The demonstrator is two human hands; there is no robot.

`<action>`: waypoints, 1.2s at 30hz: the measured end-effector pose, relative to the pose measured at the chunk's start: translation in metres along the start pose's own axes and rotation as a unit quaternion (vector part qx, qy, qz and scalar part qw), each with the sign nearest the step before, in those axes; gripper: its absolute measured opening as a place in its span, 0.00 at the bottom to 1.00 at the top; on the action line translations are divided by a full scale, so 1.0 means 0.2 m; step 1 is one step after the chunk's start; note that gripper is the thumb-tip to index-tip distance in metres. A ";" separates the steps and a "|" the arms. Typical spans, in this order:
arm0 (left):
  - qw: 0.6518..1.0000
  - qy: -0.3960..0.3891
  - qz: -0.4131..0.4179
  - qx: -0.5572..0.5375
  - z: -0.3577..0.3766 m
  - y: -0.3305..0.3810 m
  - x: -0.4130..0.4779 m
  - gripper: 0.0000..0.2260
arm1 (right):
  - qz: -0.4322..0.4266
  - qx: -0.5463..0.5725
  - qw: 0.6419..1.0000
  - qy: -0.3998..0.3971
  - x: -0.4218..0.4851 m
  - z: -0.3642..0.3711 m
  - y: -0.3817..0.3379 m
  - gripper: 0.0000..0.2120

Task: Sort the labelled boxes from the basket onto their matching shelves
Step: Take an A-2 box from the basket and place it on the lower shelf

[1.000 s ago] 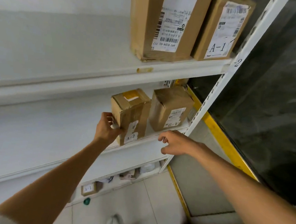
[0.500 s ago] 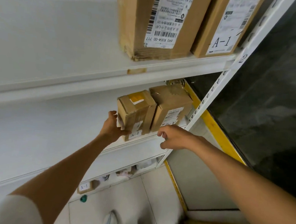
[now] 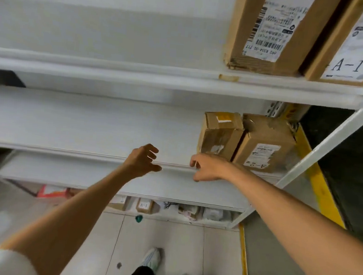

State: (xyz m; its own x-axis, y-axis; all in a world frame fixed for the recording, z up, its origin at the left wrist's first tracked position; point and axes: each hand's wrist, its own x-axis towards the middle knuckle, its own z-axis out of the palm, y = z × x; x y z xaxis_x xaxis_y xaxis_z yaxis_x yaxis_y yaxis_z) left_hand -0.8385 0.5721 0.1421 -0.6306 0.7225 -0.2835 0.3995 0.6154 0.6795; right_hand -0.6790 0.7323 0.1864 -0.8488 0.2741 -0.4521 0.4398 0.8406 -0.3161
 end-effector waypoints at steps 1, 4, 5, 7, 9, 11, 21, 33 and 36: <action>1.000 0.012 -0.012 0.005 -0.02 -0.04 -0.06 0.25 | -0.015 -0.008 1.000 -0.007 0.01 0.02 -0.05 0.22; 0.998 0.044 -0.043 0.007 -0.08 -0.14 -0.23 0.24 | -0.057 -0.031 0.998 -0.024 0.03 0.07 -0.17 0.22; 0.997 0.057 -0.052 0.003 -0.09 -0.17 -0.29 0.23 | -0.071 -0.034 0.997 -0.026 0.04 0.07 -0.20 0.21; 0.995 0.079 -0.067 0.003 -0.12 -0.22 -0.40 0.22 | -0.097 -0.041 0.994 -0.033 0.05 0.07 -0.28 0.22; 0.992 0.095 -0.082 0.012 -0.15 -0.28 -0.51 0.21 | -0.121 -0.059 0.990 -0.040 0.07 0.09 -0.38 0.21; 0.989 0.108 -0.104 0.009 -0.19 -0.35 -0.63 0.21 | -0.147 -0.080 0.985 -0.045 0.07 0.11 -0.49 0.22; 0.938 0.253 -0.237 0.003 -0.47 -0.77 -1.48 0.19 | -0.318 -0.179 0.929 -0.068 0.06 0.24 -1.40 0.21; 0.796 0.369 -0.469 -0.101 -0.18 -1.24 -2.99 0.20 | -0.593 -0.308 0.725 -0.165 -0.62 1.13 -2.69 0.20; 0.754 0.410 -0.495 -0.137 -0.08 -1.29 -3.30 0.18 | -0.644 -0.332 0.666 -0.178 -0.84 1.37 -2.92 0.19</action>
State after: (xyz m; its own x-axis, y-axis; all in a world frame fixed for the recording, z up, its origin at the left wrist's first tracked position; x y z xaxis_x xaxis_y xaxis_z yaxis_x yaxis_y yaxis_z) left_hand -0.5358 -0.0677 0.1645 -0.7734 -0.5545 -0.3072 -0.6188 0.5552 0.5558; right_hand -0.7129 0.0670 0.2197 -0.2213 -0.9024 -0.3697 -0.9125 0.3253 -0.2478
